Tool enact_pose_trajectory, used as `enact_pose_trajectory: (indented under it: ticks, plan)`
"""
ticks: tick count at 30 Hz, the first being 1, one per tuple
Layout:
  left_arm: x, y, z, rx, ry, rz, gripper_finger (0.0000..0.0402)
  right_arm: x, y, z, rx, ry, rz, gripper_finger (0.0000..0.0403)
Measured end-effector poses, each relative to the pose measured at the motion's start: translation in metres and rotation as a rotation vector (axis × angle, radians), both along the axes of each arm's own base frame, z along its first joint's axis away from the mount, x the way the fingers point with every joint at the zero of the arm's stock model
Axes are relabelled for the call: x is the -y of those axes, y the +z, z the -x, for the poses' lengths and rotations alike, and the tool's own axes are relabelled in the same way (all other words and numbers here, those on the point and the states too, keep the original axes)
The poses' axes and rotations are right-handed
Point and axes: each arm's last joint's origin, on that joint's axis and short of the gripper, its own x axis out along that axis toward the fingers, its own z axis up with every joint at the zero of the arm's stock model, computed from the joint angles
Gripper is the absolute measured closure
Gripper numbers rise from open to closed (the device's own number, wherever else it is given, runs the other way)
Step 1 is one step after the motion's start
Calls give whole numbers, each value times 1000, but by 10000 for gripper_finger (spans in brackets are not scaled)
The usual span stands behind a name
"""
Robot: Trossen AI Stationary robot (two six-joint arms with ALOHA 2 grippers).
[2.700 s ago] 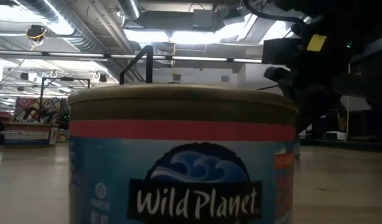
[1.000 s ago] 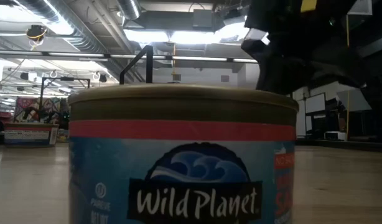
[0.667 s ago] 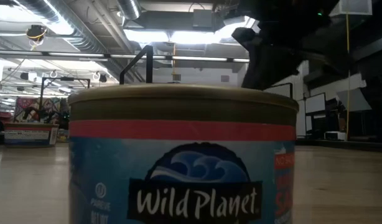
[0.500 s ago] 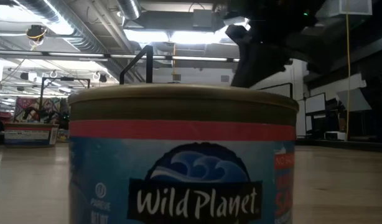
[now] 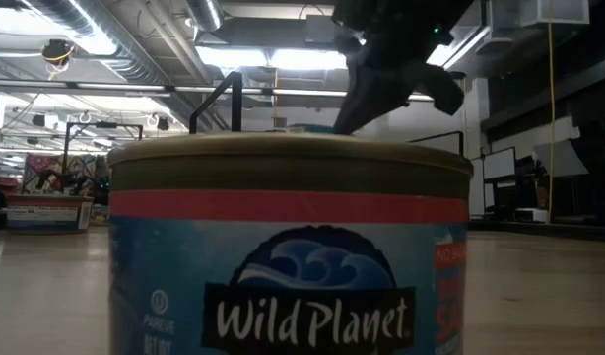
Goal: Stack canned seafood by type on shelf
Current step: Stack the yellow and blue tuna can on the shelf on top of the other yellow and blue tuna can
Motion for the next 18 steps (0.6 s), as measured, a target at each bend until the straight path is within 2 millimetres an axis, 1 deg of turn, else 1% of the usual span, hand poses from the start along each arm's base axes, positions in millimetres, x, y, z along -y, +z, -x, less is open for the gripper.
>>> enact_pose_trajectory:
  ticks: [4, 12, 18]
  plan:
    - [0, 0, 0, 0, 0, 0, 315, 12, 1, -5, 13, 26, -46, 403]
    - [0, 0, 0, 0, 0, 0, 315, 29, 7, -14, 77, 86, -39, 403]
    - [0, 0, 0, 0, 0, -1, 315, 32, 8, -15, 87, 114, -49, 403]
